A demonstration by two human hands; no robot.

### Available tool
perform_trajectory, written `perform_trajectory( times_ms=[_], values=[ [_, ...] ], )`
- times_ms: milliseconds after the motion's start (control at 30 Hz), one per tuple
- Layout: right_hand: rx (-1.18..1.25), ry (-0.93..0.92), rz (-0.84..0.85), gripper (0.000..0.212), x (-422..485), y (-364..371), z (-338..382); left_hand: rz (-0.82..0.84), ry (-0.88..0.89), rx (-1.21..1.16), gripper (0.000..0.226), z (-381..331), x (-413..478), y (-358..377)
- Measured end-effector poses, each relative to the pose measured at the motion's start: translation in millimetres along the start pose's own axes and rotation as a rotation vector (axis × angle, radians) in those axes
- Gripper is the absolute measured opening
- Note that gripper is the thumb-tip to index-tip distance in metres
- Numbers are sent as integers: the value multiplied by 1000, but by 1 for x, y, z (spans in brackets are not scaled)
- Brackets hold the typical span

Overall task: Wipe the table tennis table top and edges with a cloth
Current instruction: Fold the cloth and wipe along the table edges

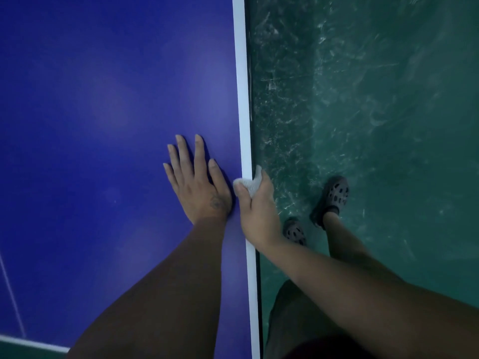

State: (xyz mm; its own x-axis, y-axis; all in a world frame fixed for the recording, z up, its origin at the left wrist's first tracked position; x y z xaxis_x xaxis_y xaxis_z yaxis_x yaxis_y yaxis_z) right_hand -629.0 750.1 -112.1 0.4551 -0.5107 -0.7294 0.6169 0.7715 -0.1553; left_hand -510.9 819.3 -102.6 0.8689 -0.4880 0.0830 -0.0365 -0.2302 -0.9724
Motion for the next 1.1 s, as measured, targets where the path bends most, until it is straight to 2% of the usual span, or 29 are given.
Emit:
perform_trajectory(
  times_ms=[133,367,500,633,733,933,1100],
  values=[
    [-5,23,-47,76,27,2,29,9,-14,-19,56,0,1,1],
    [39,-38,-76,70,137,-9,118,12,-14,-24,53,0,2,0],
    [20,-60,-32,77,88,-7,85,13,-6,-24,53,1,2,0],
    [-7,1,-6,78,47,-5,49,10,-18,-38,54,0,2,0],
    [-18,7,-13,78,59,-4,58,9,-15,-31,54,0,2,2],
    [12,-92,-29,70,119,-17,116,0,-12,-23,53,0,2,2],
    [57,-102,78,65,82,-33,80,6,-13,-26,54,1,2,1]
  ],
)
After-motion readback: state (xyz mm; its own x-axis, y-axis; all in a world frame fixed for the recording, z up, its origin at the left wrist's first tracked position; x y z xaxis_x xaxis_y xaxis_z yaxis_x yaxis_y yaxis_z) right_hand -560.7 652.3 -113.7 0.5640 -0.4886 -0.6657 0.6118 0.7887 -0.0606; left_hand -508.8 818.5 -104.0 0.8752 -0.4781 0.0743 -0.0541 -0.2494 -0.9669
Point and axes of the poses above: each hand's wrist, its own x-axis towards the middle knuckle, its own y-axis out of the palm, z = x × y, the point moved 4 cm from there along x, towards the middle knuckle, and after that the axes turned 5 degrees about y, right-handed, at the moved point
